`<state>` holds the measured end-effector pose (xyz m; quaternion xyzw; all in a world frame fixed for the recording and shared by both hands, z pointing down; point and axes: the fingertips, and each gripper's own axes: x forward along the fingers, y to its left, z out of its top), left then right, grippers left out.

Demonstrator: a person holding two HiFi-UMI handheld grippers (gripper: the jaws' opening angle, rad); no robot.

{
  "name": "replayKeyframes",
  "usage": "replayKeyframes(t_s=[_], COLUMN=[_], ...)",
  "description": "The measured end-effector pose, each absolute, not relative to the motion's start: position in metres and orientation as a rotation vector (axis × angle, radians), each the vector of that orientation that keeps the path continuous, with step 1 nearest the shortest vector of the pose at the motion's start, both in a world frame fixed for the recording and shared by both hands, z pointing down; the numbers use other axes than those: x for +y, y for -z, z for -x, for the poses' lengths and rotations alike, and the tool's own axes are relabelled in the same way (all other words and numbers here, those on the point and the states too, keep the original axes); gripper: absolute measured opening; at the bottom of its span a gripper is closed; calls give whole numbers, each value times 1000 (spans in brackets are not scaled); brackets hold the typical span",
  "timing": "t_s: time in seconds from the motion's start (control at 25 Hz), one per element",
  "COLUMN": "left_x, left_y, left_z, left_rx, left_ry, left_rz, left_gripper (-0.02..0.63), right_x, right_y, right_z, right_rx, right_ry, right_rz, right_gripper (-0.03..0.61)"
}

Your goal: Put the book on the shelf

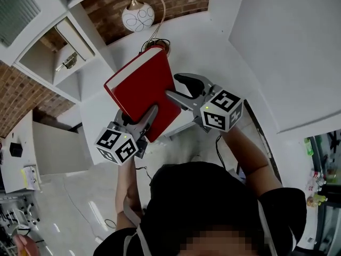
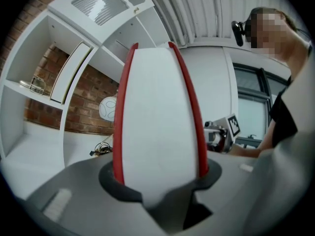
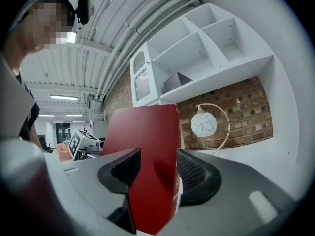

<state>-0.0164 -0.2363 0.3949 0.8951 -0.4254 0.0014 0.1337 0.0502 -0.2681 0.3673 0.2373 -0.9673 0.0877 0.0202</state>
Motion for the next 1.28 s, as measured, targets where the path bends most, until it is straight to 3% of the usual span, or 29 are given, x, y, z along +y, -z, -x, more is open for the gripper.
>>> replayKeyframes(t_s=[0.56, 1.28], left_x=[-227, -258], left_y=[-395, -393], left_z=[-29, -23], left_rx=[-1188, -907], left_ry=[-9, 69], left_rz=[-2668, -2764], left_gripper=[227, 227], right_x=[-270, -295], right_y=[-370, -367], right_z=[-81, -68], right_rx=[-3044, -3019], right_ry=[-247, -235], right_rz=[-497, -493], right_gripper=[288, 373])
